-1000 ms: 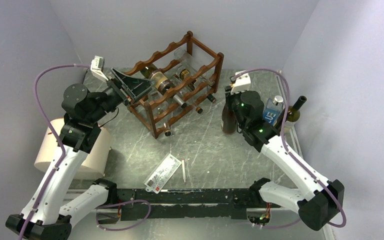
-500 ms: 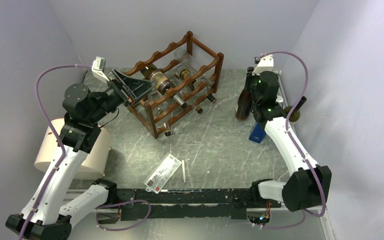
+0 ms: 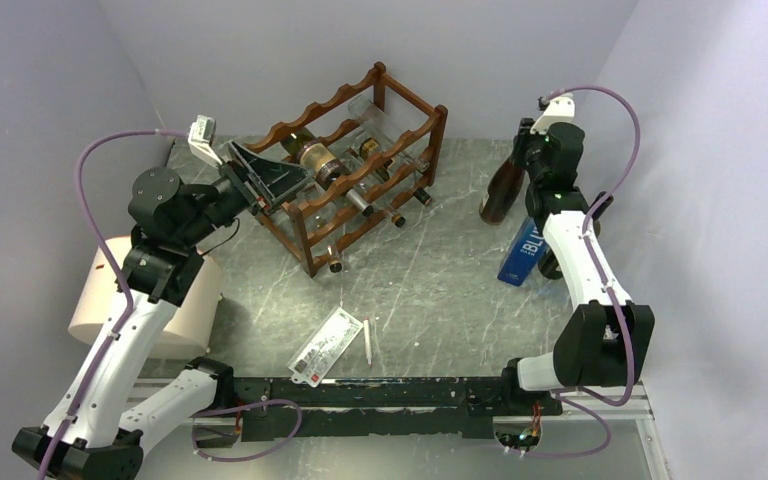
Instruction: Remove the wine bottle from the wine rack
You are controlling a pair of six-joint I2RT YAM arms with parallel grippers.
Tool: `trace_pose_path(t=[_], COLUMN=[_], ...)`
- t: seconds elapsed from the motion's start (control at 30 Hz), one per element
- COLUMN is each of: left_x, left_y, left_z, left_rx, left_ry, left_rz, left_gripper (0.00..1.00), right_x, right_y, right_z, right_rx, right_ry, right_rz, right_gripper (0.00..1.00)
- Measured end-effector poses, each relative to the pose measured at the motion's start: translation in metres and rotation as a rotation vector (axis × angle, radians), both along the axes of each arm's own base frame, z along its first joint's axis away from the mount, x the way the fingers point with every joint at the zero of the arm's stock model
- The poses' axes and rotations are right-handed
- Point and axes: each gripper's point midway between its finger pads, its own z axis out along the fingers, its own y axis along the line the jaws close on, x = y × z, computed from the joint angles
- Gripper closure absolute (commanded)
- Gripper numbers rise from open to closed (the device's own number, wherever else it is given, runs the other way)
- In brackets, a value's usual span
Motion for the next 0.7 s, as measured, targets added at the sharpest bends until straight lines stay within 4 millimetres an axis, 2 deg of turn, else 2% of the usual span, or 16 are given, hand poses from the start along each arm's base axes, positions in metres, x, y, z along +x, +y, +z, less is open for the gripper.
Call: trace_pose_path(t=[0.3, 0.4, 0.5, 0.7], left_x=[0.0, -0.002, -0.004, -0.008], left_y=[-0.008, -0.011, -0.012, -0.014], left_z=[-0.014, -0.019, -0.022, -0.02], left_rx=[0.017, 0.02, 0.022, 0.016], left_ry=[0.035, 0.048, 0.053, 0.045], left_rz=[-0.062, -0.088, -0.1, -0.124], left_gripper=[0.05, 0.05, 0.05, 0.05], right_x=[-0.001, -0.001, -0.003, -0.006], right_y=[-0.024, -0.028, -0.03, -0.03], right_z=[-0.003, -0.01, -0.023, -0.023], right_rx=[0.0, -0.008, -0.012, -0.015], right_ry=[0.003, 0.01, 0.03, -0.003], right_rz=[-0.014, -0.021, -0.019, -0.011], right_gripper=[1.0, 1.0, 1.0, 1.0])
